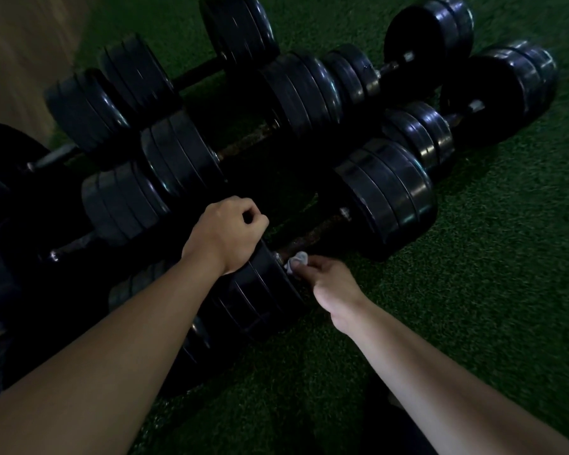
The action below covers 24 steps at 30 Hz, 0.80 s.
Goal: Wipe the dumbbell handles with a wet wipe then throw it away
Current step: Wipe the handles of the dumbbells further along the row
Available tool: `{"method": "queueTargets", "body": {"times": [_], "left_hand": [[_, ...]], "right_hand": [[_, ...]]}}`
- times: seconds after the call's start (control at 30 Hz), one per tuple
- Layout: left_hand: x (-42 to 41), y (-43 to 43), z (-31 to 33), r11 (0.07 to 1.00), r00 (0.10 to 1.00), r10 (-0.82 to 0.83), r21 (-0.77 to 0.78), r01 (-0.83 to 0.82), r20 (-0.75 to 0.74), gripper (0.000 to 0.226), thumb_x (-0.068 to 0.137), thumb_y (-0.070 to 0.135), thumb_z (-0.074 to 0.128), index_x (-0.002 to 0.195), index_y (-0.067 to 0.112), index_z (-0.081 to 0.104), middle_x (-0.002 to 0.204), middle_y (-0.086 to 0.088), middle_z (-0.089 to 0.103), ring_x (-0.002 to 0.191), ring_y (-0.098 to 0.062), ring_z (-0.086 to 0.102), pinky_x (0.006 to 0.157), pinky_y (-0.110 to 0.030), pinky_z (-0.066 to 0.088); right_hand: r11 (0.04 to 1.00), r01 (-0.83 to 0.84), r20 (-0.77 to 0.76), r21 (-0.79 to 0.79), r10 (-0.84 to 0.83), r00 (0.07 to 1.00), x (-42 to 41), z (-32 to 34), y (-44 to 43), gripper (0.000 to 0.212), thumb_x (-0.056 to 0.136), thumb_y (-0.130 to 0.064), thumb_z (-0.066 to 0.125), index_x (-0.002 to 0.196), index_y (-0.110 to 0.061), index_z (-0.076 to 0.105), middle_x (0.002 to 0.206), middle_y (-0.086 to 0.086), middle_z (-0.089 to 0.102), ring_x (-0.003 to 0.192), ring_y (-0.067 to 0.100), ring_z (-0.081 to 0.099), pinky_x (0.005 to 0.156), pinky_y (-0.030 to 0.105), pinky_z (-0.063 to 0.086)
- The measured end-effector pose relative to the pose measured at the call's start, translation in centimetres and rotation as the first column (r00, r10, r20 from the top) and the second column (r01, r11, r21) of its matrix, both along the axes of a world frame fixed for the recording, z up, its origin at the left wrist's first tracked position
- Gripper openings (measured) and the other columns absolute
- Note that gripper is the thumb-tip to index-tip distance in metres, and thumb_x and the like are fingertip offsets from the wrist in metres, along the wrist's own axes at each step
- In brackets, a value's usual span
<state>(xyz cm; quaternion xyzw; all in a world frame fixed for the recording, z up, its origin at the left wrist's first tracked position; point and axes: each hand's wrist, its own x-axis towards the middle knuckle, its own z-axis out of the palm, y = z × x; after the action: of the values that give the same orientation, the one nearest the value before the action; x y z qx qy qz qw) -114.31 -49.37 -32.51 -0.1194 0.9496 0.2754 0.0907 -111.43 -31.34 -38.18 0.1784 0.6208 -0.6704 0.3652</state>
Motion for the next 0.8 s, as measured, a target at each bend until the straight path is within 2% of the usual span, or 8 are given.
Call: {"method": "queueTargets", "body": {"times": [0.1, 0.17, 0.2, 0.27, 0.33, 0.43, 0.6, 0.8], "left_hand": [[-0.1, 0.0, 0.0, 1.000, 1.000, 0.006, 0.004, -0.006, -0.001, 0.019, 0.092, 0.037, 0.052, 0.083, 0.028, 0.065, 0.094, 0.012, 0.060, 0.084, -0.008, 0.058, 0.072, -0.027, 0.046], [-0.1, 0.0, 0.0, 1.000, 1.000, 0.010, 0.003, -0.010, 0.001, 0.019, 0.091, 0.039, 0.051, 0.083, 0.028, 0.065, 0.094, 0.012, 0.060, 0.083, -0.008, 0.058, 0.072, -0.029, 0.047], [-0.1, 0.0, 0.1, 1.000, 1.000, 0.012, 0.003, -0.012, 0.004, 0.019, 0.091, 0.039, 0.051, 0.083, 0.028, 0.065, 0.094, 0.012, 0.060, 0.084, -0.008, 0.058, 0.073, -0.029, 0.048], [-0.2, 0.0, 0.1, 1.000, 1.000, 0.013, 0.004, -0.013, 0.011, 0.019, 0.091, 0.038, 0.052, 0.084, 0.027, 0.065, 0.094, 0.012, 0.060, 0.084, -0.009, 0.058, 0.074, -0.029, 0.047], [-0.2, 0.0, 0.1, 1.000, 1.000, 0.012, 0.002, -0.012, 0.009, 0.019, 0.091, 0.037, 0.052, 0.084, 0.026, 0.066, 0.094, 0.011, 0.060, 0.085, -0.010, 0.057, 0.074, -0.028, 0.045], [-0.2, 0.0, 0.1, 1.000, 1.000, 0.006, 0.000, -0.006, -0.004, 0.018, 0.092, 0.037, 0.052, 0.082, 0.028, 0.064, 0.094, 0.012, 0.060, 0.086, -0.010, 0.057, 0.072, -0.025, 0.041], [-0.2, -0.1, 0.1, 1.000, 1.000, -0.007, 0.002, 0.007, -0.002, 0.020, 0.094, 0.035, 0.050, 0.085, 0.025, 0.066, 0.093, 0.013, 0.059, 0.084, -0.008, 0.056, 0.069, -0.024, 0.040], [-0.3, -0.1, 0.1, 1.000, 1.000, 0.009, -0.002, -0.009, -0.003, 0.020, 0.093, 0.034, 0.051, 0.084, 0.026, 0.066, 0.092, 0.013, 0.059, 0.081, -0.005, 0.055, 0.064, -0.018, 0.038]], "right_hand": [[1.000, 0.006, -0.038, -0.030, -0.008, 0.999, -0.1, 0.9, 0.5, 0.012, 0.093, -0.016, 0.067, 0.096, -0.007, 0.074, 0.083, 0.001, 0.075, 0.072, -0.004, 0.069, 0.065, 0.005, 0.046], [0.999, -0.009, -0.191, 0.031, 0.015, 0.981, -0.3, 1.2, 1.1, 0.007, 0.090, -0.021, 0.071, 0.090, -0.015, 0.075, 0.082, 0.000, 0.076, 0.078, 0.007, 0.072, 0.072, 0.020, 0.050], [0.989, -0.035, -0.320, 0.145, 0.081, 0.944, -0.6, 1.3, 1.3, 0.007, 0.090, -0.026, 0.071, 0.090, -0.020, 0.074, 0.082, -0.002, 0.075, 0.077, 0.009, 0.071, 0.068, 0.024, 0.051], [0.904, -0.049, -0.563, 0.424, 0.306, 0.767, -1.0, 1.5, 1.3, 0.009, 0.094, -0.032, 0.065, 0.097, -0.028, 0.072, 0.085, -0.010, 0.073, 0.074, 0.007, 0.066, 0.059, 0.024, 0.051], [0.809, -0.017, -0.698, 0.587, 0.517, 0.496, -1.3, 1.2, 0.7, 0.013, 0.097, -0.026, 0.060, 0.103, -0.031, 0.070, 0.098, -0.014, 0.071, 0.085, 0.012, 0.061, 0.068, 0.030, 0.053], [0.648, -0.035, -0.628, 0.761, 0.748, 0.215, -1.1, -0.9, 0.2, 0.037, 0.089, -0.013, 0.063, 0.121, -0.030, 0.066, 0.123, -0.013, 0.066, 0.097, 0.022, 0.056, 0.078, 0.036, 0.047], [0.599, -0.009, -0.597, 0.801, 0.799, 0.075, -0.8, -2.4, 2.2, 0.046, 0.085, -0.013, 0.069, 0.128, -0.029, 0.064, 0.130, -0.015, 0.062, 0.100, 0.018, 0.056, 0.079, 0.035, 0.046], [0.642, 0.092, -0.647, 0.761, 0.762, 0.030, -1.7, -0.2, 1.2, 0.040, 0.094, -0.019, 0.036, 0.110, -0.023, 0.072, 0.107, 0.002, 0.066, 0.091, 0.027, 0.059, 0.074, 0.037, 0.047]]}}
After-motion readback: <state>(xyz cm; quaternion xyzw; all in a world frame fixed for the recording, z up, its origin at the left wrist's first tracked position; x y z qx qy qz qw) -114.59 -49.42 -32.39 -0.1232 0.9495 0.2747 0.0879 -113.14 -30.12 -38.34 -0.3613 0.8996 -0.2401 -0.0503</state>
